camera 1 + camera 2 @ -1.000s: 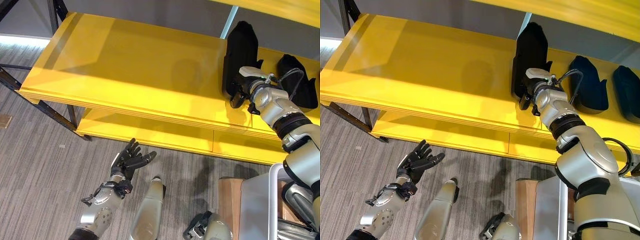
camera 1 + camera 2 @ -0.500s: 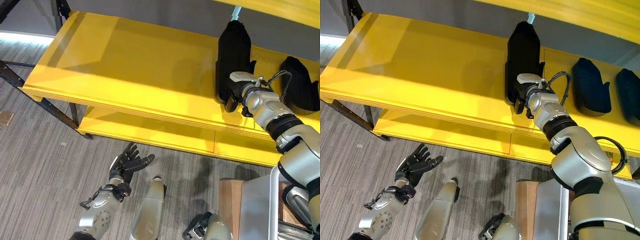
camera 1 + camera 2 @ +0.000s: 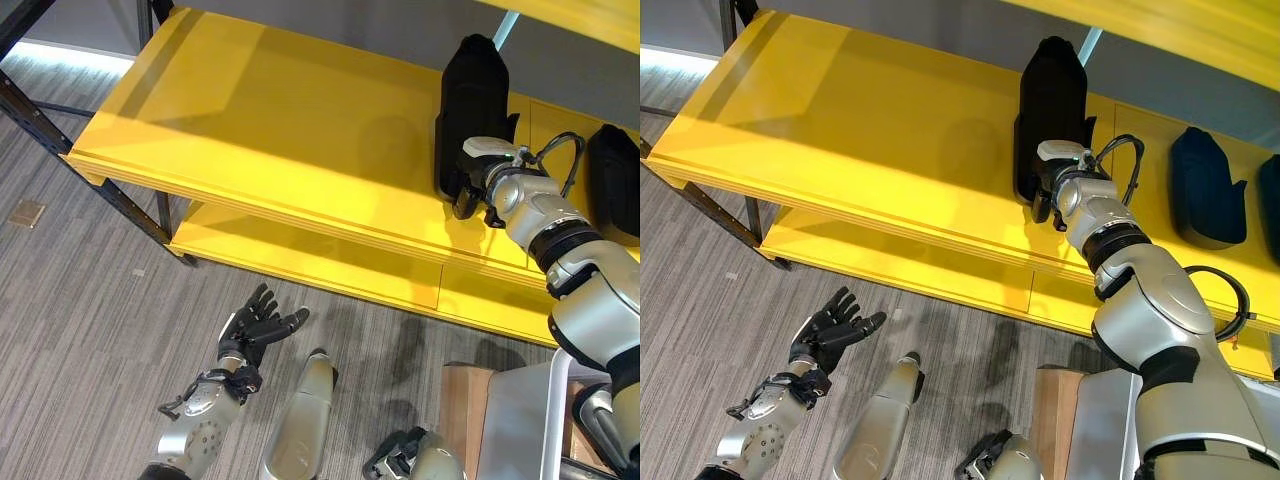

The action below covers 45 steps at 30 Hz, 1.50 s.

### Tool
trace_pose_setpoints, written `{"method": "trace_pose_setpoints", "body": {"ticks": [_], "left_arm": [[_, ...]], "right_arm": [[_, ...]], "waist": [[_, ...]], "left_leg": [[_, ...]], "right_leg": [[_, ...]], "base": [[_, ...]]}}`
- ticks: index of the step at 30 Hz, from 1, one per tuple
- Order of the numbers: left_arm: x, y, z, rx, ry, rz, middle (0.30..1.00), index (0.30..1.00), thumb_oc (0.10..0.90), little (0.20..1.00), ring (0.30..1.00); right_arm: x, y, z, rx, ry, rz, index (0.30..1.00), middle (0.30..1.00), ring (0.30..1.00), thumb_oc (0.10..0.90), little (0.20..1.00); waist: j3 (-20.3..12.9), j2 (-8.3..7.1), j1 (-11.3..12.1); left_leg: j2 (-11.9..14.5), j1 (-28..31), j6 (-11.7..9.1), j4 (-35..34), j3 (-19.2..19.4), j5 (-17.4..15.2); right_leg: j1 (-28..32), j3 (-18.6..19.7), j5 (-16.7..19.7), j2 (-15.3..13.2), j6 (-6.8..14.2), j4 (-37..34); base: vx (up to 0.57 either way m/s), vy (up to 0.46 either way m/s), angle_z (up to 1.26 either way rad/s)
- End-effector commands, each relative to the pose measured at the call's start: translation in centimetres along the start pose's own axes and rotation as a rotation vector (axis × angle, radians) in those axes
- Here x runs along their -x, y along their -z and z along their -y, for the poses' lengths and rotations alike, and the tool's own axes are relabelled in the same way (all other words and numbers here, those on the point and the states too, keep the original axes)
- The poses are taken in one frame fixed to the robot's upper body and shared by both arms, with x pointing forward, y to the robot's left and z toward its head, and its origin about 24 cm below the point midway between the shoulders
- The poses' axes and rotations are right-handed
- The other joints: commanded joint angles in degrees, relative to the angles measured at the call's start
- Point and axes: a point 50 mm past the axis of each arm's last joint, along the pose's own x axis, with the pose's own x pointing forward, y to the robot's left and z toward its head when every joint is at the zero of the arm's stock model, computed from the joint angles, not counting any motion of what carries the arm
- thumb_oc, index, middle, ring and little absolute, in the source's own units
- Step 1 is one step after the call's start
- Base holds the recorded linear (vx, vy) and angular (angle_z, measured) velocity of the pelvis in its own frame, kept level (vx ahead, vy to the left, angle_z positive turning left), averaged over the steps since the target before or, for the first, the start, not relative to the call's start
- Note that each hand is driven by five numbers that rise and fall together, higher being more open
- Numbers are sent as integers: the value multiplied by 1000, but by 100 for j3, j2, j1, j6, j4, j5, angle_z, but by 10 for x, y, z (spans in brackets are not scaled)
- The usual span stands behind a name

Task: Move parts from the plastic box to the shelf.

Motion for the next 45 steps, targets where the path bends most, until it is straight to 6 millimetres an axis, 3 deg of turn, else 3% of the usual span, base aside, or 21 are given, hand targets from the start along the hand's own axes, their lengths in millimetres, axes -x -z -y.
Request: {"method": "trace_pose_setpoints", "body": {"ticks": [1, 7, 19, 26, 27, 28, 45], "left_arm": [[-3, -38, 12, 4, 87, 167, 1000, 1000, 900, 1000, 1000], [-2, -38, 13, 0, 94, 165, 1000, 1000, 900, 1000, 1000], [-2, -35, 13, -13, 105, 145, 1000, 1000, 900, 1000, 1000], [-2, -34, 11, -13, 101, 138, 1000, 1000, 900, 1000, 1000], [-2, -35, 11, -17, 102, 143, 1000, 1000, 900, 1000, 1000], [-2, -35, 11, -17, 102, 143, 1000, 1000, 900, 1000, 1000], [-3, -36, 9, -8, 91, 148, 1000, 1000, 900, 1000, 1000]], "right_arm": [[13, 2, 85, -55, 258, -21, 300, 300, 300, 400, 300], [14, 4, 88, -90, 265, -26, 300, 300, 300, 400, 300], [14, 16, 85, -328, 248, -31, 300, 300, 300, 400, 300], [14, 15, 88, -292, 258, -31, 300, 300, 300, 400, 300], [14, 13, 88, -277, 258, -26, 893, 893, 893, 824, 893], [14, 13, 88, -277, 258, -26, 1000, 1000, 1000, 900, 1000], [12, -8, 80, -67, 200, 37, 1000, 1000, 1000, 900, 1000]], "waist": [[-236, 77, 65], [-224, 100, 84], [-219, 153, 94], [-212, 156, 105], [-210, 151, 98], [-211, 151, 97], [-138, 129, 120]], "left_leg": [[585, 346, -156, 264, -336, -951], [574, 331, -152, 259, -339, -929], [539, 297, -138, 250, -365, -895], [523, 265, -134, 289, -369, -901], [526, 259, -133, 293, -376, -901], [526, 258, -133, 293, -376, -901], [530, 231, -148, 294, -388, -876]], "right_leg": [[-252, 173, 540, -90, 41, 20], [-265, 178, 542, -86, 38, 33], [-285, 152, 560, -95, 44, 31], [-299, 156, 553, -105, 42, 77], [-304, 153, 548, -107, 42, 83], [-304, 153, 548, -106, 41, 83], [-341, 164, 520, -97, 21, 106]], "base": [[0, 0, 0], [0, 0, 0], [0, 0, 0], [0, 0, 0], [0, 0, 0], [0, 0, 0], [0, 0, 0]]}}
